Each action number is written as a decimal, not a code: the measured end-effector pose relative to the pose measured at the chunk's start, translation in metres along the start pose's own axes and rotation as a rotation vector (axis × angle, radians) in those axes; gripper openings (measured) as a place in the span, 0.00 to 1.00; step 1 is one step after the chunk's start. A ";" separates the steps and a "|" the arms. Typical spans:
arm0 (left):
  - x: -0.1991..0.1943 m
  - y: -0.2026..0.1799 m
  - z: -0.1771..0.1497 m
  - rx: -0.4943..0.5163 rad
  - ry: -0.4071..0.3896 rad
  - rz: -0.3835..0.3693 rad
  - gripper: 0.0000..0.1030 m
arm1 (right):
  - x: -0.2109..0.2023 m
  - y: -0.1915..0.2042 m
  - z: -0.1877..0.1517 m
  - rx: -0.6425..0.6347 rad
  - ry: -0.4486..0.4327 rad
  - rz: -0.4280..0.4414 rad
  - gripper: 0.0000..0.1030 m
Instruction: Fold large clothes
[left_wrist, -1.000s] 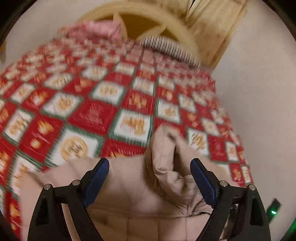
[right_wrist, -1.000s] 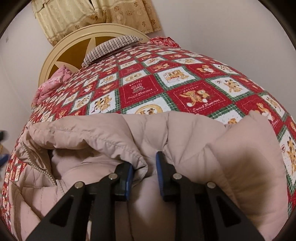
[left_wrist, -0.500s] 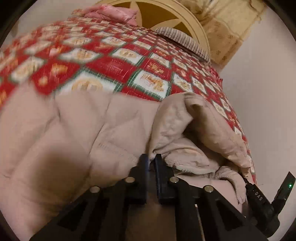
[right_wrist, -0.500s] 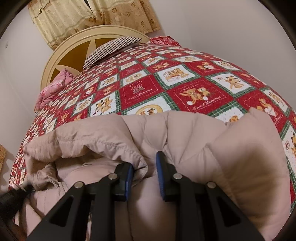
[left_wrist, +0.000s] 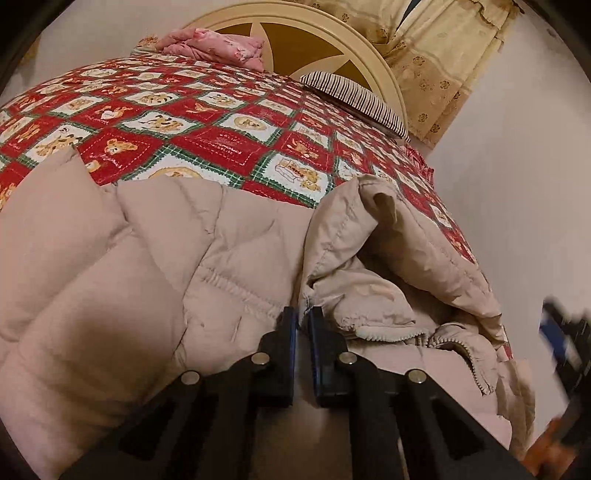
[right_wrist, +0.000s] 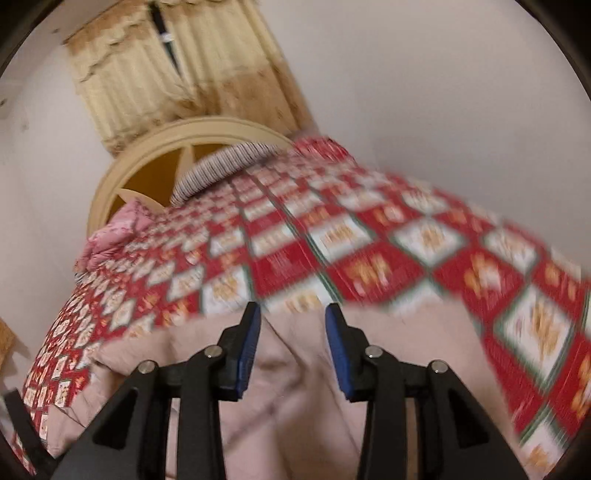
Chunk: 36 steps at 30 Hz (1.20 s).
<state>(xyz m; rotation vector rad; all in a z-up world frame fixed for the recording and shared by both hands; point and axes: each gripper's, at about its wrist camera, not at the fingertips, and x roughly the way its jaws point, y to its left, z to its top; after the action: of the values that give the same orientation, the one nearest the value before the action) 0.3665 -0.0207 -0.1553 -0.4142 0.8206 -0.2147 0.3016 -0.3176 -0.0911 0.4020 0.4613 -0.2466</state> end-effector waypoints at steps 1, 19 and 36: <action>-0.001 0.000 -0.001 0.001 0.000 0.001 0.08 | 0.005 0.008 0.009 -0.011 0.020 0.024 0.40; -0.069 -0.044 0.040 0.120 -0.270 -0.051 0.09 | 0.098 0.082 -0.065 -0.313 0.397 0.195 0.40; 0.059 -0.046 0.030 0.097 0.084 -0.040 0.08 | 0.100 0.071 -0.057 -0.224 0.386 0.307 0.50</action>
<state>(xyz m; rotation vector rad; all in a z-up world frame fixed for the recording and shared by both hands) 0.4266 -0.0744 -0.1562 -0.3318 0.8807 -0.3092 0.3889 -0.2440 -0.1628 0.2949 0.7884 0.1847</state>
